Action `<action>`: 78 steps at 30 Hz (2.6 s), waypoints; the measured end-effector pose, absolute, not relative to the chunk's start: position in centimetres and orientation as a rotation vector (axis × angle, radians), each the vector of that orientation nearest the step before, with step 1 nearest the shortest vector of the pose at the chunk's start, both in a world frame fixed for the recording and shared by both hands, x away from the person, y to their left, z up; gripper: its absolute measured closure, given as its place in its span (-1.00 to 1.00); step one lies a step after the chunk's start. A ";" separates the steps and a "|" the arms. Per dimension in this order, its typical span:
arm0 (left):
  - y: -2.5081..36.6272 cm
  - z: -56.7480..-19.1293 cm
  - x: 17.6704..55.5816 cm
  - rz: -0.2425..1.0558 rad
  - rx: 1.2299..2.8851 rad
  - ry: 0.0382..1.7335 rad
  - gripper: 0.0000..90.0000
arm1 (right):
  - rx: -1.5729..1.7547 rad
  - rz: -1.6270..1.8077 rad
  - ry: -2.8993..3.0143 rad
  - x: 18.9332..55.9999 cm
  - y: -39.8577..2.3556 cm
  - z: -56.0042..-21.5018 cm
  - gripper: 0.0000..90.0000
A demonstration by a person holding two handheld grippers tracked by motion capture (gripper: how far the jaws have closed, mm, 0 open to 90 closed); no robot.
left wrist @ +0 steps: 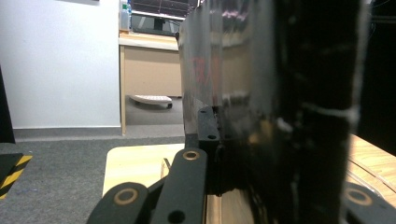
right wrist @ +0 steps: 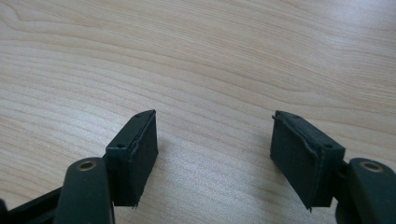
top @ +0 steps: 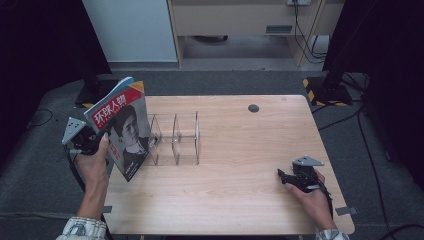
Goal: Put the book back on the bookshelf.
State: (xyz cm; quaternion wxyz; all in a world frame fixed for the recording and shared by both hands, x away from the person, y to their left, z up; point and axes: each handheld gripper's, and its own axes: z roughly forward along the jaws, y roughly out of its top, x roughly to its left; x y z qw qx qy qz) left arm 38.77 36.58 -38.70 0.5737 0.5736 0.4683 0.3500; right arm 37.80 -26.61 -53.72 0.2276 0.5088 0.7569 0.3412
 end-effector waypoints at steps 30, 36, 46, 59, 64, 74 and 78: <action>36.4 -40.8 38.1 0.821 1.263 1.085 0.91 | 1.404 0.941 2.085 37.8 -26.6 -53.7 -0.29; 36.5 -41.3 37.8 0.825 1.250 1.084 0.91 | 1.404 0.942 2.082 37.8 -26.6 -53.7 -0.29; 36.2 -42.1 37.1 0.838 1.271 1.098 0.87 | 1.405 0.942 2.085 37.8 -26.6 -53.7 -0.28; 35.6 -42.0 36.9 0.867 1.303 1.132 0.75 | 1.402 0.940 2.089 37.8 -26.7 -53.7 -0.28; 35.4 -41.5 37.0 0.877 1.317 1.149 0.67 | 1.402 0.942 2.088 37.7 -26.7 -53.7 -0.28; 35.6 -41.0 37.4 0.848 1.319 1.146 0.76 | 1.403 0.942 2.089 37.7 -26.7 -53.7 -0.28; 35.6 -41.1 37.4 0.869 1.324 1.142 0.90 | 1.403 0.942 2.089 37.7 -26.7 -53.7 -0.28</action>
